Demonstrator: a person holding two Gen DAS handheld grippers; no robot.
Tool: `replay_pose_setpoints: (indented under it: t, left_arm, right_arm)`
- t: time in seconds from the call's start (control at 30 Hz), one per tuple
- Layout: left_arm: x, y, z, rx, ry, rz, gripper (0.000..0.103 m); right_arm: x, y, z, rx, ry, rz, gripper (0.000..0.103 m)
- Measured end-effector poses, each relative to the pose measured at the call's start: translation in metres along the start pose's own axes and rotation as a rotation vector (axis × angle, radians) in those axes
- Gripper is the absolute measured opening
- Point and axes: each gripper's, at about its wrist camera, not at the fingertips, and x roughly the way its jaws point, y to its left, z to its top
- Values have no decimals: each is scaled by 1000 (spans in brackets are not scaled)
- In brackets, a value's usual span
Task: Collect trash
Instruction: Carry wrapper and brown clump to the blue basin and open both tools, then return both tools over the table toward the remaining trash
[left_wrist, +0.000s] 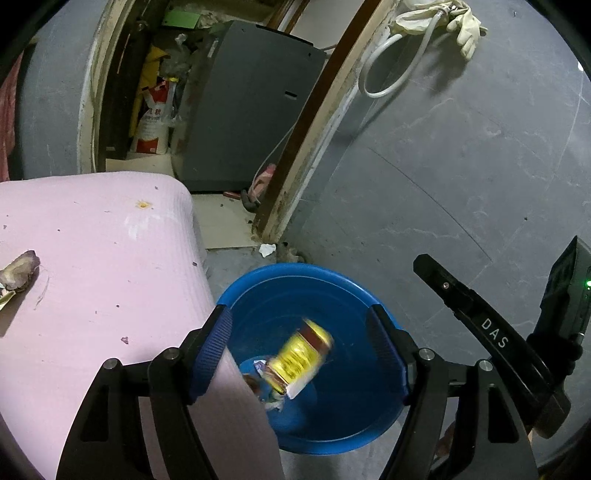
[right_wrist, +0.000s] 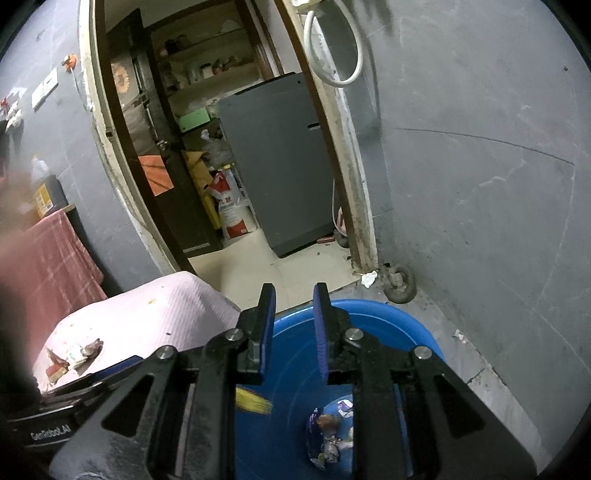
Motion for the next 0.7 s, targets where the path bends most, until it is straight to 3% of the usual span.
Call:
replay_pose_setpoints:
  t: [0.23, 0.33, 0.4, 0.53, 0.57, 0.63, 0.7]
  left_arm:
    - [-15, 3, 1, 8, -69, 38, 71]
    - [-27, 6, 1, 15, -130, 92, 81]
    - [-37, 8, 2, 11, -172, 121, 82]
    - [-53, 9, 4, 26, -236, 182, 83]
    - [-58, 10, 5, 32, -257, 200, 86]
    - [-71, 12, 4, 38, -307, 244, 102]
    - [-81, 13, 3, 32, -354, 270, 102]
  right_arm:
    - [-5, 4, 0, -3, -29, 5, 30]
    - [-11, 6, 1, -2, -61, 21, 37]
    - [-16, 7, 2, -3, -90, 35, 44]
    - [-28, 17, 3, -29, -157, 55, 60]
    - [-32, 20, 3, -40, -176, 61, 67]
    - [-38, 25, 3, -54, -213, 75, 80]
    - [-45, 30, 3, -61, -252, 103, 91]
